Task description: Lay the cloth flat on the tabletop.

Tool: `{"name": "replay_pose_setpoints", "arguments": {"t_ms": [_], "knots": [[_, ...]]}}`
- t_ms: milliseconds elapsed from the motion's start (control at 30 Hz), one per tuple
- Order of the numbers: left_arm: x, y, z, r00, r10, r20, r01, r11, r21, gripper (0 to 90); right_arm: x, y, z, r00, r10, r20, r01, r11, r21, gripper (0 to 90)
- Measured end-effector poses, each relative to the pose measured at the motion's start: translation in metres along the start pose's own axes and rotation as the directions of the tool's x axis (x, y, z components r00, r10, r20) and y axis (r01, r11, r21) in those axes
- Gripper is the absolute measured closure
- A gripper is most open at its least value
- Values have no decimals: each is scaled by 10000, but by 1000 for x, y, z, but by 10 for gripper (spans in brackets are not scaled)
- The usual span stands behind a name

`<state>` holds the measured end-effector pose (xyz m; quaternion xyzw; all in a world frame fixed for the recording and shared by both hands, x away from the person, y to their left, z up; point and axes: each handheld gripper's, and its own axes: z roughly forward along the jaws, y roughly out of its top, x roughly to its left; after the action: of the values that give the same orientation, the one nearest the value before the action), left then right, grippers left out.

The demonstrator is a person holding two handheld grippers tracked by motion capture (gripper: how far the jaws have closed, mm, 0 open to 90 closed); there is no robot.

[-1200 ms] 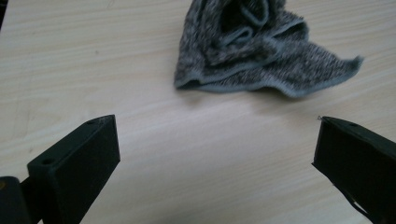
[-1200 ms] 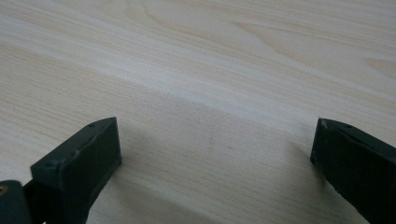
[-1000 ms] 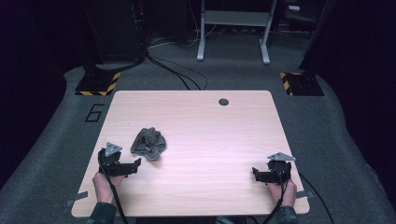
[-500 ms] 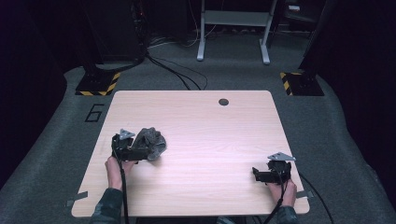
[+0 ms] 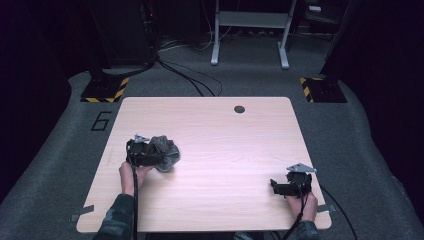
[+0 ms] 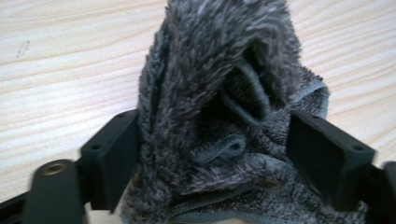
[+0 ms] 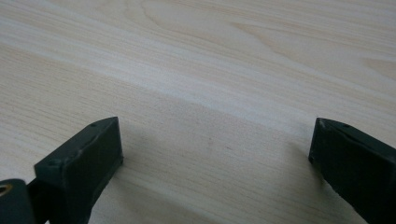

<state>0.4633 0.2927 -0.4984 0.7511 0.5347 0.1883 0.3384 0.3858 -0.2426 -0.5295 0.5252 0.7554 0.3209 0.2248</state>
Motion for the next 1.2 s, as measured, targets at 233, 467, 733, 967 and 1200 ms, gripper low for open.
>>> {"name": "replay_pose_setpoints", "arguments": {"t_ms": [233, 467, 733, 967, 1200], "knots": [[-3, -4, 1, 9988, 245, -419, -243, 9997, 72, 384, 0, 0, 0, 10000, 1, 6, -1, 10000, -7, 24], [-3, -7, 2, 9972, 232, -711, -227, 9997, 69, 525, 0, 0, 0, 10000, 28, 20, -28, 10000, 7, 25], [-2, -10, 0, 9963, 177, -843, -200, 9994, -272, 724, 0, 0, 0, 10000, 34, 24, -34, 10000, -1, 30], [-10, -11, -5, 9983, -28, -574, -19, 9966, -822, 758, 0, 0, 0, 10000, 26, 8, -26, 10000, -9, 31], [-21, -4, -26, 10000, -54, 43, 59, 9907, -1359, 757, 0, 0, 0, 10000, 28, 8, -28, 10000, -9, 32]]}}
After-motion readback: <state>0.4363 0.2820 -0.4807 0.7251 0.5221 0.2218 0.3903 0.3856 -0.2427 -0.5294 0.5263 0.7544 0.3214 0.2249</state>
